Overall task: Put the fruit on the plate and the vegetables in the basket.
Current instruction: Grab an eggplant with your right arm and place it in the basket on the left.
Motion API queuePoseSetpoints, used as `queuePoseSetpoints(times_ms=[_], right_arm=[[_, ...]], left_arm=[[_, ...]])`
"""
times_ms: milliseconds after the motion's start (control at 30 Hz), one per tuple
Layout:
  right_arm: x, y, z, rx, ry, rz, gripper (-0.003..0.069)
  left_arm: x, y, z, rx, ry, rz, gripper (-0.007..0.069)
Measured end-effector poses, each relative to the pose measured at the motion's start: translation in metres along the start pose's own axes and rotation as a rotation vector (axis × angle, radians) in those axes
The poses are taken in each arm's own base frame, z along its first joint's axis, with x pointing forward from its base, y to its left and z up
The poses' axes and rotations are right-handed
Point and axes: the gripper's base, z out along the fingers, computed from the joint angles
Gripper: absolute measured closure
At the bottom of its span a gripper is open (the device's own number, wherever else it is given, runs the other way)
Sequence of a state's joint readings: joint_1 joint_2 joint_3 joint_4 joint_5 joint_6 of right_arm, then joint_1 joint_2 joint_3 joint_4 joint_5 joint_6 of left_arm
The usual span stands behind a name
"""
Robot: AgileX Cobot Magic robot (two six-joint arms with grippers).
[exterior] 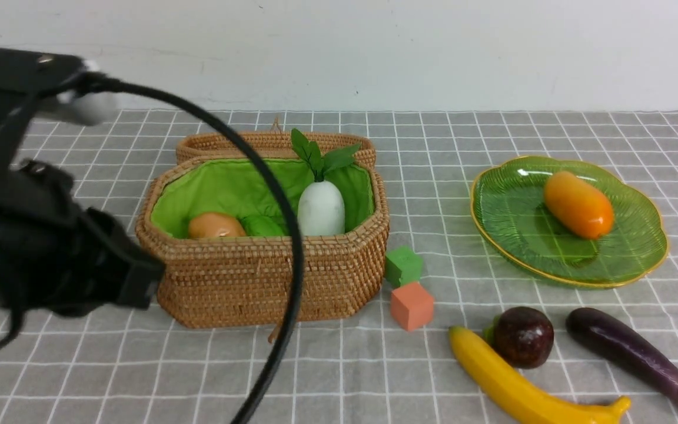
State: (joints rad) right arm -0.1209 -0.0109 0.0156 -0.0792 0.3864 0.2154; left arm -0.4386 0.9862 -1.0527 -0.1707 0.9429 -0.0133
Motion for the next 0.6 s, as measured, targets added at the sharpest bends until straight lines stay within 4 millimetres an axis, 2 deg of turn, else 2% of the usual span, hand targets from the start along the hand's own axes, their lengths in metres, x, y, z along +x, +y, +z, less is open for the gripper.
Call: queuePoseSetpoints(times_ms=[33,300,600], right_arm=[[0.000,0.000,0.000,0.000,0.000,0.000,0.0418],[0.000,0.000,0.000,0.000,0.000,0.000,0.0418],[0.000,0.000,0.000,0.000,0.000,0.000,0.0418]], left_arm=[[0.005,-0.002,-0.012,0.011,-0.029,-0.010,0.0638],[0.018,-0.005,-0.063,0.014,-0.227,0.005,0.0638],[0.021,-0.005,-0.071,0.004,-0.253,0.013,0.0638]])
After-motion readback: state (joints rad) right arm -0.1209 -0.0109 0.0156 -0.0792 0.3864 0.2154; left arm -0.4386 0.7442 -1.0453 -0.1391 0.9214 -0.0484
